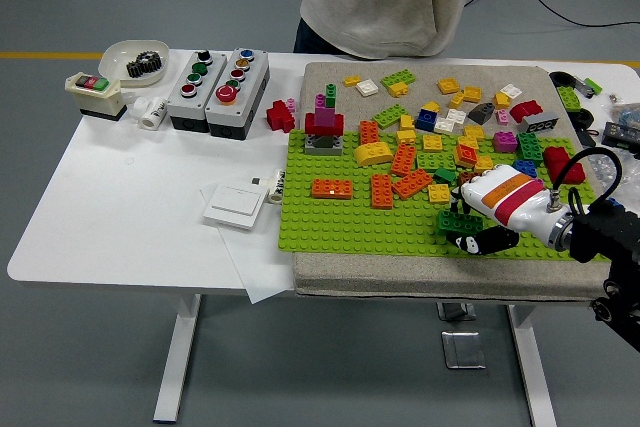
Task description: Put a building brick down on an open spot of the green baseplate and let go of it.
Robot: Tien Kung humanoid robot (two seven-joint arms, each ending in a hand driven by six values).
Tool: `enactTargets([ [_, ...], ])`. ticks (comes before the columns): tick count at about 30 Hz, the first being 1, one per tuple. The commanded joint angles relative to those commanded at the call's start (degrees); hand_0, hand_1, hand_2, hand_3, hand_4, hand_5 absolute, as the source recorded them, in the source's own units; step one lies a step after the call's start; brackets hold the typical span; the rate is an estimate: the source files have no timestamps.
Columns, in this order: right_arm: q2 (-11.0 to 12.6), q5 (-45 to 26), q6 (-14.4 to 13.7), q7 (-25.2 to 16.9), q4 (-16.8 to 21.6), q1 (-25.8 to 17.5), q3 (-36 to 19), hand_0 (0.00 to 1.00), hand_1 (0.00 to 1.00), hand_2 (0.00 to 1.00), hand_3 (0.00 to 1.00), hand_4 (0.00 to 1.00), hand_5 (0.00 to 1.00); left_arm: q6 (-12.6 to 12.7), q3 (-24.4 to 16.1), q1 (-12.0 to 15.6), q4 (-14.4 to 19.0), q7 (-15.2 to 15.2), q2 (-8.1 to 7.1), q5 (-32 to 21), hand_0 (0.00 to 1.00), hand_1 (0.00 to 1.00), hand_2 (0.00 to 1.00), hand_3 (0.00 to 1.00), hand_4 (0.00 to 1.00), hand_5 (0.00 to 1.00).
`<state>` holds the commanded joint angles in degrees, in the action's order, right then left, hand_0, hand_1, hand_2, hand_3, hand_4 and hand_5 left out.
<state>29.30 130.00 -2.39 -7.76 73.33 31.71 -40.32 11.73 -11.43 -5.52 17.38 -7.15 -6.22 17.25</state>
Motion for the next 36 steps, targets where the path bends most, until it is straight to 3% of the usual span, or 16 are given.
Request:
enactTargets([
  [9,-0.4,0.0,-1.4,-1.5,-1.7,1.7,3.4,0.235,0.351,0.471,0.515,0.627,0.464,0.1,0.2,0.0,0.1,0.1,-0.04,-0.3,0.747,0.763,0.795,0.698,0.792,0.752],
  [18,-1.4,0.0,-4.8,-2.9,-3.5,3.8,5.3,0.235,0.352,0.472,0.516,0.628,0.464,0.1,0.2,-0.1,0.1,0.1,-0.06,-0.4,0.748,0.763,0.795,0.698,0.793,0.753],
  [36,-3.6,0.0,-7.5,-3.8,-8.7,5.6,7.9,0.241,0.352,0.474,0.518,0.63,0.465,0.1,0.2,-0.2,0.2,0.1,-0.05,-0.4,0.749,0.764,0.795,0.699,0.792,0.752],
])
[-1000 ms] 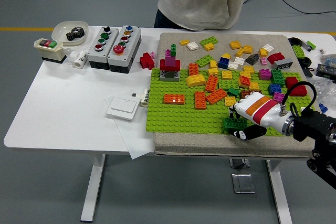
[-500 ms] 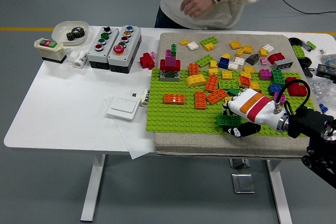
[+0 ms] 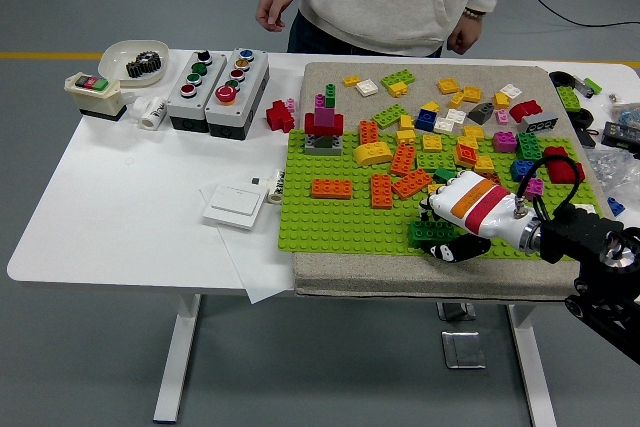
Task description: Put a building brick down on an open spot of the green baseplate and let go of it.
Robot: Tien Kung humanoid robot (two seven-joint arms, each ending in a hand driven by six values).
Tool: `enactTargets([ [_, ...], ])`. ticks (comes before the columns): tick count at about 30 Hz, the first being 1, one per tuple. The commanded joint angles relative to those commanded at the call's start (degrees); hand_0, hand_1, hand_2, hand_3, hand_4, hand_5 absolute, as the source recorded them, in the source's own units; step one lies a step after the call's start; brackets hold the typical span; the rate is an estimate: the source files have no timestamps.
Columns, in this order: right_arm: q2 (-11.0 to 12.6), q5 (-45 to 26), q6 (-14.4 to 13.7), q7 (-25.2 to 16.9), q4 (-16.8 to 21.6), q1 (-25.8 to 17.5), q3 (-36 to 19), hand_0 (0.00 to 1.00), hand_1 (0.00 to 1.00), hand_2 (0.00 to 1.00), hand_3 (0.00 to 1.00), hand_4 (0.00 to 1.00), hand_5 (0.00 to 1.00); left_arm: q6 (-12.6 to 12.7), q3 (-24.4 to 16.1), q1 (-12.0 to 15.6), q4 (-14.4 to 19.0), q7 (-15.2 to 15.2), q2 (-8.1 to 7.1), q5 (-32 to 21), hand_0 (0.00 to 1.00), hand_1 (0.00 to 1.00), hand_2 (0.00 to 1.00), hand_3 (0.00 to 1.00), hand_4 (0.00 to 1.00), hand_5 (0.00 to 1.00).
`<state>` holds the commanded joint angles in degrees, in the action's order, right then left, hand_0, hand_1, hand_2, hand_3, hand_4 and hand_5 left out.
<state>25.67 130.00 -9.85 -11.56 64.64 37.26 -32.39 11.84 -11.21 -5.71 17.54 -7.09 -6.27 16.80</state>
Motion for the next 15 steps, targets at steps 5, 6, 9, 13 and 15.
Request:
enactTargets([
  [5,0.2,0.0,-0.5,-0.3,-0.1,0.1,0.4,0.24,0.35,0.475,0.517,0.634,0.47,0.0,0.0,0.0,0.0,0.0,0.0,0.0,0.749,0.763,0.795,0.697,0.792,0.752],
  [6,0.2,0.0,-0.5,-0.3,-0.1,0.1,0.4,0.24,0.35,0.475,0.517,0.634,0.47,0.0,0.0,0.0,0.0,0.0,0.01,0.0,0.749,0.763,0.795,0.697,0.792,0.752],
  [9,0.1,0.0,-0.4,-0.3,0.0,0.0,0.5,0.246,0.354,0.476,0.515,0.637,0.473,0.0,-0.1,0.0,0.0,-0.1,0.02,0.1,0.748,0.763,0.795,0.698,0.792,0.752],
  [13,0.1,0.0,-0.4,-0.3,0.5,-0.1,0.7,0.246,0.354,0.476,0.515,0.637,0.473,0.0,-0.1,0.0,0.0,-0.1,0.02,0.2,0.748,0.763,0.795,0.698,0.792,0.752],
  [15,0.1,0.0,-0.4,-0.4,0.5,-0.1,0.8,0.247,0.356,0.476,0.517,0.638,0.472,0.0,-0.2,0.0,0.0,-0.1,0.02,0.2,0.748,0.764,0.795,0.699,0.792,0.752],
])
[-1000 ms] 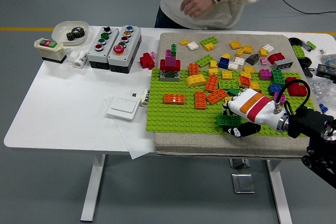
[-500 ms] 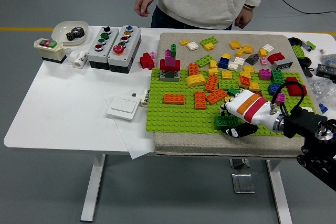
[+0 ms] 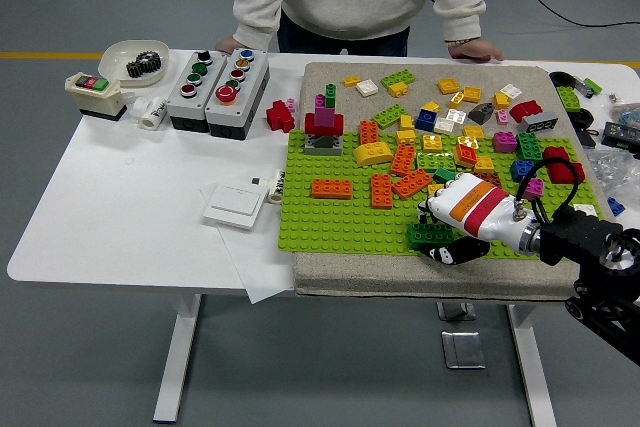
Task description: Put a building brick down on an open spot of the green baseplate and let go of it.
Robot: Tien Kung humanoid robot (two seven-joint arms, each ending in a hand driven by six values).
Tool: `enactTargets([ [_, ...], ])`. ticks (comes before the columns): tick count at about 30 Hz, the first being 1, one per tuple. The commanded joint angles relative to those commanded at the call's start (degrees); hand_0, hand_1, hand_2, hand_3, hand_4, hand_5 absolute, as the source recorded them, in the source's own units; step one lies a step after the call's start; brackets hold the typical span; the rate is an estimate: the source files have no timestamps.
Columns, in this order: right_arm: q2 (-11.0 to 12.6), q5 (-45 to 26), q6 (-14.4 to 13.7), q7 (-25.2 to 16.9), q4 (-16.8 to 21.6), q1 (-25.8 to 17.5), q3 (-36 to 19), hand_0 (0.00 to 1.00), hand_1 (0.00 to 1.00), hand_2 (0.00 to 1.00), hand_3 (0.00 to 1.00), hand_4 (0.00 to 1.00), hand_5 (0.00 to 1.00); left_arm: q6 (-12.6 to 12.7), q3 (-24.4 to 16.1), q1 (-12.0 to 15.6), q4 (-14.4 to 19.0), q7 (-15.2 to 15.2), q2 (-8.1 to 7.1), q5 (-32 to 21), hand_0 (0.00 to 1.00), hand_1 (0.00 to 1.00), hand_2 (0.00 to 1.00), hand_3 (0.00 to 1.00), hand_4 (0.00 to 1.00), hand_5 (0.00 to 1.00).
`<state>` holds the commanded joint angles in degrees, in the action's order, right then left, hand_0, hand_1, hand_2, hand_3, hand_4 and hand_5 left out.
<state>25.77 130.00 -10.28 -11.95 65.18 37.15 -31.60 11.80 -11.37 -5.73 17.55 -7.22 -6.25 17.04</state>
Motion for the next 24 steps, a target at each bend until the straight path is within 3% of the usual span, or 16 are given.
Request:
enactTargets([
  [16,-0.5,0.0,0.5,0.2,-0.9,-0.2,0.4,0.258,0.388,0.496,0.521,0.65,0.451,0.0,-0.3,0.1,0.0,-0.3,-0.05,0.6,0.749,0.764,0.795,0.699,0.792,0.752],
  [17,-0.5,0.0,0.8,0.2,-1.0,-0.2,0.3,0.273,0.419,0.514,0.518,0.703,0.401,0.0,-0.4,0.2,0.1,-0.3,-0.06,0.7,0.749,0.764,0.795,0.699,0.792,0.752],
  [22,-0.6,0.0,1.6,0.0,-0.9,-0.3,0.2,0.273,0.419,0.514,0.518,0.703,0.401,-0.1,-0.6,0.2,0.1,-0.5,-0.06,1.1,0.749,0.764,0.795,0.699,0.792,0.752],
  [23,-0.6,0.0,1.6,0.0,-0.9,-0.3,0.1,0.31,0.453,0.545,0.536,0.792,0.361,-0.1,-0.6,0.2,0.1,-0.5,-0.06,1.1,0.75,0.765,0.796,0.698,0.792,0.752],
  [24,-0.5,0.0,1.7,-0.1,-0.9,-0.3,0.1,0.31,0.453,0.545,0.536,0.792,0.361,-0.1,-0.7,0.3,0.1,-0.5,-0.06,1.2,0.75,0.765,0.796,0.698,0.792,0.752],
])
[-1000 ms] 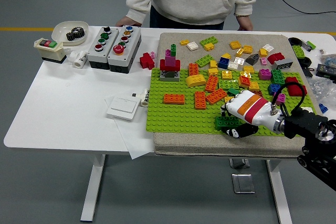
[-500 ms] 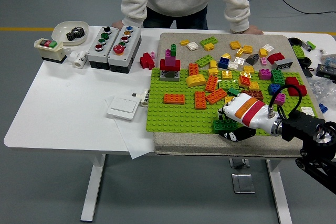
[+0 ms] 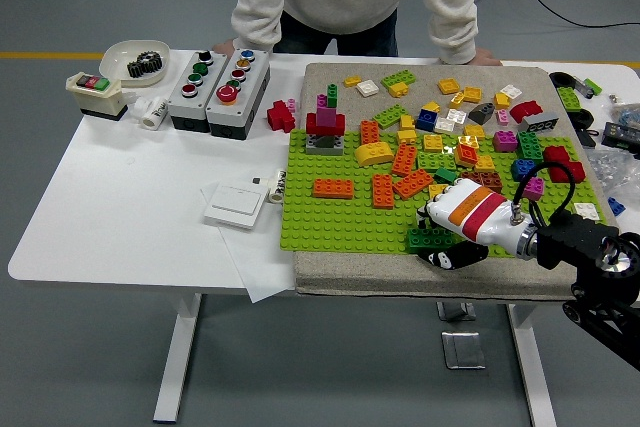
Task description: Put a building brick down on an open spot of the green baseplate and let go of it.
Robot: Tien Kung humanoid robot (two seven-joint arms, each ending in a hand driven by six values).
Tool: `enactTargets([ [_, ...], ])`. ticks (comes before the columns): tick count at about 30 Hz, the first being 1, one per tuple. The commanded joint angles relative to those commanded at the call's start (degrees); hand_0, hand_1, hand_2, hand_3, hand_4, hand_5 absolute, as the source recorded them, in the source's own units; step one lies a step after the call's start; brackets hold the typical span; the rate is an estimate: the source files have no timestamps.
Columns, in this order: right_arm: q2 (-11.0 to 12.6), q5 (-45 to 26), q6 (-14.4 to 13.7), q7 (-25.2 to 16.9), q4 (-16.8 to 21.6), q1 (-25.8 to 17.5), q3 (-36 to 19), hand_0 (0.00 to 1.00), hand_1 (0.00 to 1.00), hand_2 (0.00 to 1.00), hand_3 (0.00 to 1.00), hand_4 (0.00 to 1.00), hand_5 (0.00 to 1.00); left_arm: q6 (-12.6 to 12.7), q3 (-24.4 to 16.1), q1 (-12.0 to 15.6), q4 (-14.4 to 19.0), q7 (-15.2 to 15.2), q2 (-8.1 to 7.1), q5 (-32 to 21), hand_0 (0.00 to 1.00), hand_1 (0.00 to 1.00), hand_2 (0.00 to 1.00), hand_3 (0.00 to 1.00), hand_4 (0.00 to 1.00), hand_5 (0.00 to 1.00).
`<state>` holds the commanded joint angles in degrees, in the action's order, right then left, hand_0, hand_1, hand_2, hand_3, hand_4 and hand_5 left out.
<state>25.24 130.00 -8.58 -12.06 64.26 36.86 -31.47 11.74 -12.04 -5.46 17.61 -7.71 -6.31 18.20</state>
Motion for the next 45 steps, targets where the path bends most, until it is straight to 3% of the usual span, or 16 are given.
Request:
enactTargets([
  [4,0.1,0.0,0.0,-0.4,0.1,0.0,0.0,0.31,0.453,0.545,0.536,0.792,0.361,0.0,-0.2,0.1,0.0,-0.1,0.0,0.3,0.75,0.765,0.796,0.698,0.792,0.752],
  [5,0.1,0.0,0.0,-0.5,0.1,0.0,-0.1,0.33,0.476,0.581,0.566,0.855,0.377,0.0,-0.2,0.1,0.0,-0.1,0.0,0.3,0.75,0.765,0.796,0.699,0.792,0.752],
  [17,0.6,0.0,-0.6,-1.1,0.9,-0.2,-0.7,0.341,0.492,0.601,0.585,0.892,0.396,-0.1,-0.2,0.0,0.0,-0.1,-0.01,0.4,0.748,0.767,0.796,0.699,0.792,0.752],
  [45,0.0,0.0,-2.3,-1.3,0.9,-0.5,-2.8,0.344,0.502,0.61,0.607,0.898,0.392,-0.1,0.1,-0.3,0.0,0.1,-0.03,-0.1,0.748,0.765,0.796,0.699,0.792,0.753],
])
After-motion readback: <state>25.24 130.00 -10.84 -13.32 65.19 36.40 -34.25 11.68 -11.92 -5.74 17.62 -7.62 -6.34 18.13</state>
